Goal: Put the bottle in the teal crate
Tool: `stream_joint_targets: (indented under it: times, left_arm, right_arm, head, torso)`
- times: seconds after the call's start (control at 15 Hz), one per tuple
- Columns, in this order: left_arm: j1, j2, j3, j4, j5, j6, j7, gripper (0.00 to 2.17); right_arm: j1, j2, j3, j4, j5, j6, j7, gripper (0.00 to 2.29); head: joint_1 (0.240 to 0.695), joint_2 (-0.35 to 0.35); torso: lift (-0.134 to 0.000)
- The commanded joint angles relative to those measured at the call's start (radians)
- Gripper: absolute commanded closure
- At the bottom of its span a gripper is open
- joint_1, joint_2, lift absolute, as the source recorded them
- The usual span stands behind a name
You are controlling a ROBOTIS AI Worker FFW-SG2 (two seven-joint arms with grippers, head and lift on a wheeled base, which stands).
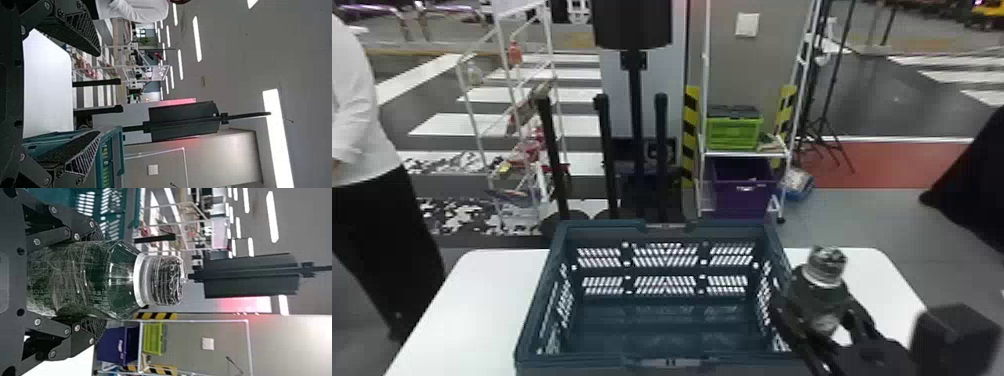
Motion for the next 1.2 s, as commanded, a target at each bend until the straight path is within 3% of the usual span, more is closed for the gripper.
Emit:
stream_joint_targets:
  times: [0.0, 0.47, 1.13]
  left_arm:
    - [-0.007, 0.0, 0.0, 0.015, 0.001, 0.0, 0.001, 0.19]
    - [-0.022, 0.0, 0.0, 0.027, 0.002, 0.0, 0.001, 0.19]
    - [-0.034, 0.0, 0.0, 0.034, 0.006, 0.015, 0.0, 0.19]
  right_arm:
    - [-0.136, 0.0, 0.044, 0.006, -0.003, 0.221, -0.003, 1.99]
    - [-0.506, 0.021, 0.173, 0.175, -0.059, 0.598, -0.02, 1.98]
    - [-0.781, 0.122, 0.299, 0.657, -0.115, 0.613, -0.012, 1.98]
  head:
    - [0.499, 0.0]
    - [0.499, 0.0]
    - [0.499, 0.0]
  torso:
    - [0.0]
    - [0.0]
    - [0.0]
